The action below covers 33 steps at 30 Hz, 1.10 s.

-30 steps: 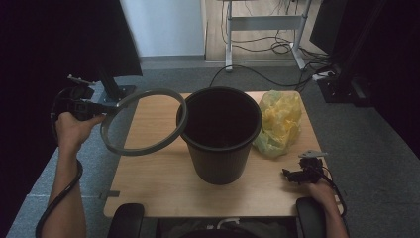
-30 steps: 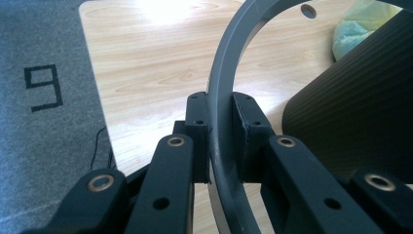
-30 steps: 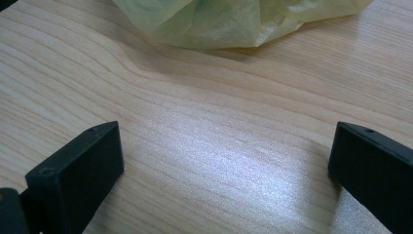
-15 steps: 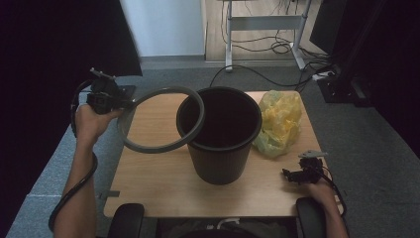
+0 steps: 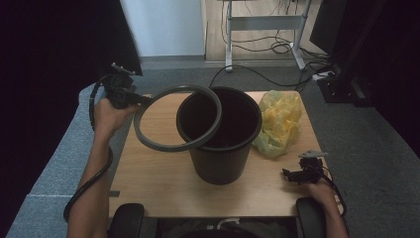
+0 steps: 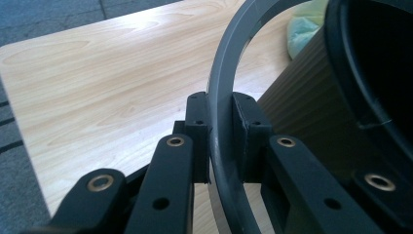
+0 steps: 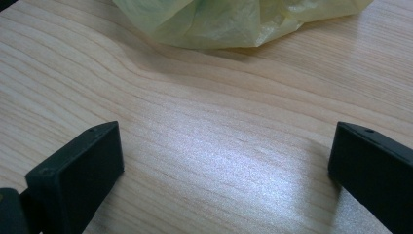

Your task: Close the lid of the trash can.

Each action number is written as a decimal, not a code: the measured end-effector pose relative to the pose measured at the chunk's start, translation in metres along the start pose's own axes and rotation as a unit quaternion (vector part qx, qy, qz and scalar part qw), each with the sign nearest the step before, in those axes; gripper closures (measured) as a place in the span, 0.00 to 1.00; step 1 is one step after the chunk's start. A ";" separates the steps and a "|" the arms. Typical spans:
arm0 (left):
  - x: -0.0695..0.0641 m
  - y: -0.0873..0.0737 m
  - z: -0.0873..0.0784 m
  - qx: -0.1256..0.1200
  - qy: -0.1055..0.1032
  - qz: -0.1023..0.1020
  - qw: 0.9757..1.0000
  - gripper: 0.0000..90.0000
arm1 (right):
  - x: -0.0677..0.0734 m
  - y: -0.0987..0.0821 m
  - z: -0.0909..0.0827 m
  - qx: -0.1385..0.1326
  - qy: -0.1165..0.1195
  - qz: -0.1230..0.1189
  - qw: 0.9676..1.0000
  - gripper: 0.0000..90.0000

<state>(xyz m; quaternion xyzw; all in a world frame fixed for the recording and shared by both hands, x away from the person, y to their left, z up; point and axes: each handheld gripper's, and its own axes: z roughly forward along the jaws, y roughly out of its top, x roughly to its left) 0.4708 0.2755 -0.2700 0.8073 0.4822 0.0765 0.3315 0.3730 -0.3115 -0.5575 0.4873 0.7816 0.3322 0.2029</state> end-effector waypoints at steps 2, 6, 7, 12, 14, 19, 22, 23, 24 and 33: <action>-0.004 0.004 0.003 0.000 -0.003 0.004 1.000 0.87 | 0.000 0.000 0.000 0.000 0.000 0.000 1.000 0.00; -0.013 0.010 0.010 0.001 -0.009 0.013 1.000 0.87 | 0.000 0.000 0.000 0.000 0.000 0.000 1.000 0.00; -0.015 0.011 0.012 0.001 -0.011 0.015 1.000 0.87 | 0.000 0.000 0.000 0.000 0.000 0.000 1.000 0.00; -0.025 0.018 0.020 0.002 -0.020 0.023 1.000 0.87 | 0.000 0.000 0.000 0.000 0.000 0.000 1.000 0.00; -0.029 0.021 0.023 0.002 -0.022 0.028 0.999 0.87 | 0.000 0.000 0.000 0.000 0.000 0.000 1.000 0.00; -0.041 0.029 0.030 0.003 -0.028 0.040 0.999 0.87 | 0.000 0.000 0.000 0.000 0.000 0.000 1.000 0.00; -0.048 0.033 0.035 0.004 -0.033 0.047 0.998 0.87 | 0.000 0.000 0.000 0.000 0.000 0.000 1.000 0.00; -0.050 0.035 0.036 0.003 -0.034 0.049 0.998 0.87 | 0.000 0.000 0.000 0.000 0.000 0.000 1.000 0.00; -0.052 0.036 0.038 0.004 -0.035 0.050 0.998 0.87 | 0.000 0.000 0.000 0.000 0.000 0.000 1.000 0.00; -0.071 0.048 0.050 0.005 -0.040 0.066 0.997 0.87 | 0.000 0.000 0.000 0.000 0.000 0.000 1.000 0.00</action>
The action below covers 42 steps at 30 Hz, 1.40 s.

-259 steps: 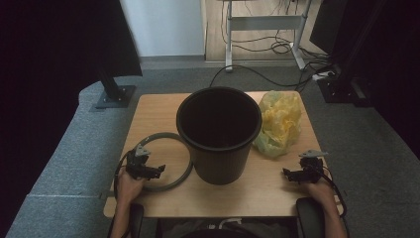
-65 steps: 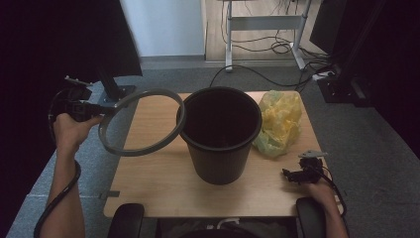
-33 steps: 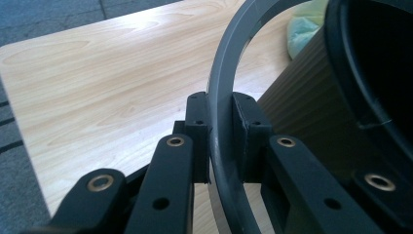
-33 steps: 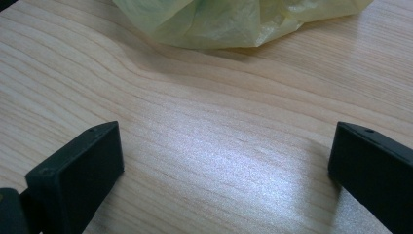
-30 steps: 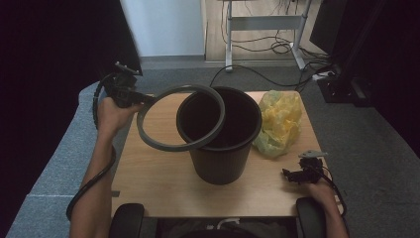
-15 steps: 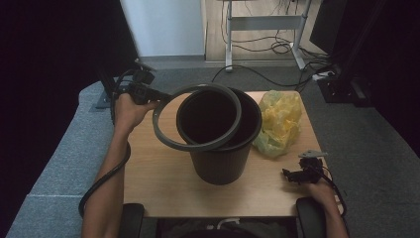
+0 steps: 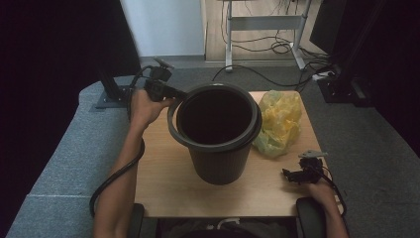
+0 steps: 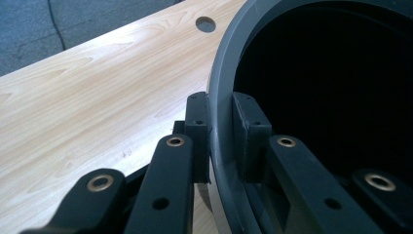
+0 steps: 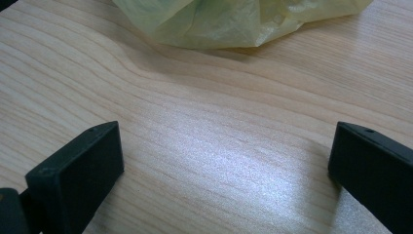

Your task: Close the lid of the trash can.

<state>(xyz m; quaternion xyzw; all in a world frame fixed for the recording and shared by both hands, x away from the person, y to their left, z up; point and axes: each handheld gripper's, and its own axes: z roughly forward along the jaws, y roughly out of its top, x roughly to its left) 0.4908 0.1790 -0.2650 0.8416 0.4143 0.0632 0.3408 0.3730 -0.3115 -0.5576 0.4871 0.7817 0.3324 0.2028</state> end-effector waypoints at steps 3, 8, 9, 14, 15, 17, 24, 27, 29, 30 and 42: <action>-0.004 0.004 0.005 0.002 0.001 0.005 1.000 0.87 | 0.000 0.000 0.000 0.000 0.000 0.000 1.000 0.00; -0.009 0.007 0.009 0.005 0.018 0.012 1.000 0.87 | 0.000 0.000 0.000 0.000 0.000 0.000 1.000 0.00; -0.010 0.007 0.010 0.005 0.020 0.012 1.000 0.86 | 0.000 0.000 0.000 0.000 0.000 0.000 1.000 0.00; -0.013 0.007 0.015 0.011 0.033 0.015 0.999 0.86 | 0.000 0.000 0.000 0.000 0.000 0.000 1.000 0.00; -0.013 0.007 0.015 0.011 0.033 0.015 0.999 0.85 | 0.000 0.000 0.000 0.000 0.000 0.000 1.000 0.00; -0.014 0.006 0.017 0.009 0.036 0.017 0.999 0.85 | 0.000 0.000 0.000 0.000 0.000 0.000 1.000 0.00; -0.011 0.003 0.015 -0.011 0.018 0.020 1.000 0.72 | 0.000 0.000 0.000 0.000 0.000 0.000 1.000 0.00; -0.011 0.002 0.014 -0.013 0.020 0.035 0.999 0.53 | 0.000 0.000 0.000 0.000 0.000 0.000 1.000 0.00; -0.010 0.000 0.013 -0.021 0.019 0.041 0.999 0.43 | 0.000 0.000 0.000 0.000 0.000 0.000 1.000 0.00; -0.009 -0.001 0.012 -0.026 0.015 0.044 0.999 0.40 | 0.000 0.000 0.000 0.000 0.000 0.000 1.000 0.00; 0.003 -0.018 -0.004 -0.063 0.002 0.071 0.996 0.14 | 0.000 0.000 0.000 0.000 0.000 0.000 1.000 0.00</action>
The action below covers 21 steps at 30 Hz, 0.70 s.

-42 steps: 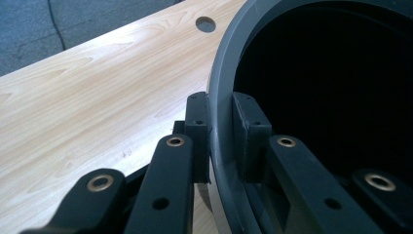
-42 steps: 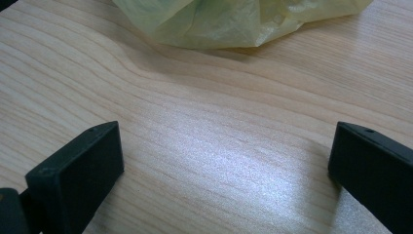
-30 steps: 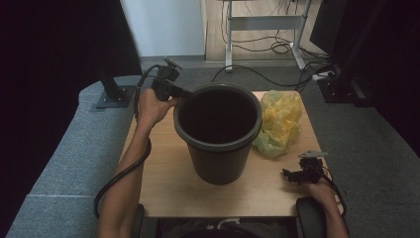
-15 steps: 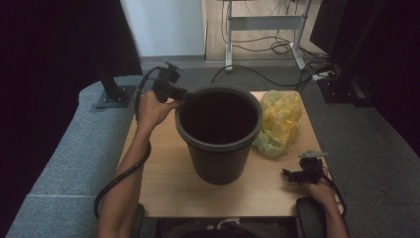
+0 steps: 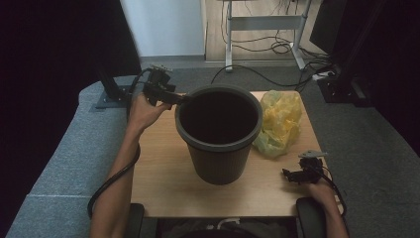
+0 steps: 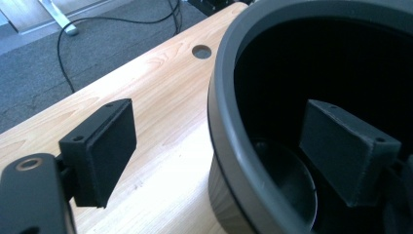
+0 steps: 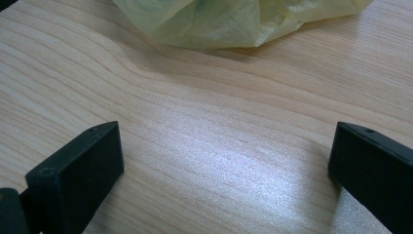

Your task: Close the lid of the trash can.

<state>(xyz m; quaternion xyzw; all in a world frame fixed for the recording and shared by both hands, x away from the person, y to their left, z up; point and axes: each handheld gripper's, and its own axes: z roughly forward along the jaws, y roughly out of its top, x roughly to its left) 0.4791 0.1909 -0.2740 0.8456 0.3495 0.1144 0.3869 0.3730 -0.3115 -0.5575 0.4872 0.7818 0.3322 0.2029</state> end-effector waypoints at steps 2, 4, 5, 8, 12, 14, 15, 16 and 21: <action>0.001 -0.002 -0.002 -0.004 -0.001 0.000 1.000 0.14 | 0.000 0.000 0.000 0.000 0.000 0.000 1.000 0.00; 0.003 -0.007 -0.005 -0.010 -0.005 -0.005 1.000 0.12 | 0.000 0.000 0.000 0.000 0.000 0.000 1.000 0.00; 0.003 -0.008 -0.006 -0.011 -0.005 -0.005 1.000 0.11 | 0.000 0.000 0.000 0.000 0.000 0.000 1.000 0.00; 0.005 -0.014 -0.011 -0.016 -0.003 -0.006 1.000 0.06 | 0.000 0.000 0.000 0.000 0.000 0.000 1.000 0.00; 0.007 -0.025 -0.016 -0.010 -0.007 0.001 1.000 0.03 | 0.000 0.000 0.000 0.000 0.000 0.000 1.000 0.00; 0.008 -0.028 -0.018 -0.013 -0.014 0.000 1.000 0.02 | 0.000 0.000 0.000 0.000 0.000 -0.001 1.000 0.00; 0.009 -0.031 -0.019 -0.017 -0.021 -0.003 1.000 0.01 | 0.000 0.000 0.000 0.000 0.001 -0.001 1.000 0.00; 0.010 -0.032 -0.021 -0.023 -0.023 -0.005 0.999 0.00 | 0.000 0.000 0.000 0.000 0.001 -0.001 1.000 0.00; 0.013 -0.041 -0.031 -0.044 -0.021 -0.009 0.999 0.00 | 0.000 0.000 0.000 0.000 0.001 -0.002 1.000 0.00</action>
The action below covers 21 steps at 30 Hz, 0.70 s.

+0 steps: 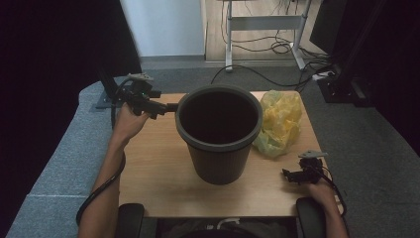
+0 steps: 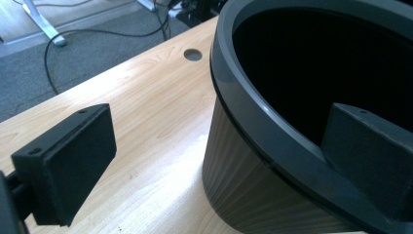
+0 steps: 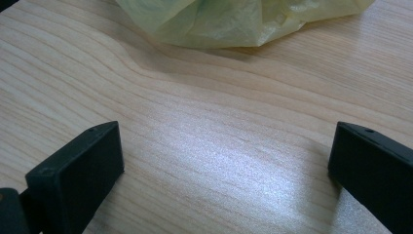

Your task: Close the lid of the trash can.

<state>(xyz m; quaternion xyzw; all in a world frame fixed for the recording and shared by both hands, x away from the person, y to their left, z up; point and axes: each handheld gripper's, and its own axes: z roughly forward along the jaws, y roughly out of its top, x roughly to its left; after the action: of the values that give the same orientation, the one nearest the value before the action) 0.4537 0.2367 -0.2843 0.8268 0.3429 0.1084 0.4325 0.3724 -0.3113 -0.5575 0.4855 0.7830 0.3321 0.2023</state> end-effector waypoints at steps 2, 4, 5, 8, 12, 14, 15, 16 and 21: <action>0.002 -0.003 -0.004 0.003 0.014 0.006 1.000 0.00 | 0.000 0.000 0.000 0.000 0.000 0.000 1.000 0.00; 0.005 -0.008 -0.008 0.004 0.023 0.005 1.000 0.00 | 0.000 0.000 0.000 0.000 0.000 0.000 1.000 0.00; 0.007 -0.011 -0.009 0.002 0.025 0.003 1.000 0.00 | 0.000 0.000 0.000 0.000 0.000 0.000 1.000 0.00; 0.014 -0.023 -0.013 -0.006 0.034 -0.003 0.999 0.00 | 0.000 0.000 0.000 0.000 0.000 0.000 1.000 0.00; 0.019 -0.035 -0.015 -0.008 0.042 -0.005 0.999 0.00 | 0.000 0.000 0.000 0.000 0.000 0.000 1.000 0.00; 0.021 -0.040 -0.015 -0.011 0.044 -0.006 0.999 0.00 | 0.000 0.000 0.000 0.000 0.000 0.000 1.000 0.00; 0.021 -0.042 -0.015 -0.013 0.044 -0.007 0.999 0.00 | 0.000 0.000 0.000 0.000 0.000 0.000 1.000 0.00; 0.022 -0.045 -0.015 -0.013 0.045 -0.006 0.999 0.00 | 0.000 0.000 0.000 0.000 0.000 0.000 1.000 0.00; 0.024 -0.057 -0.013 -0.006 0.052 -0.005 0.999 0.00 | 0.000 0.000 0.000 0.000 0.000 0.000 1.000 0.00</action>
<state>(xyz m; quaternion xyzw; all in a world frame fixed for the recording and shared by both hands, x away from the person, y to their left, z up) 0.4383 0.2834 -0.3247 0.8158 0.3688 0.1511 0.4192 0.3724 -0.3113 -0.5575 0.4855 0.7830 0.3320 0.2024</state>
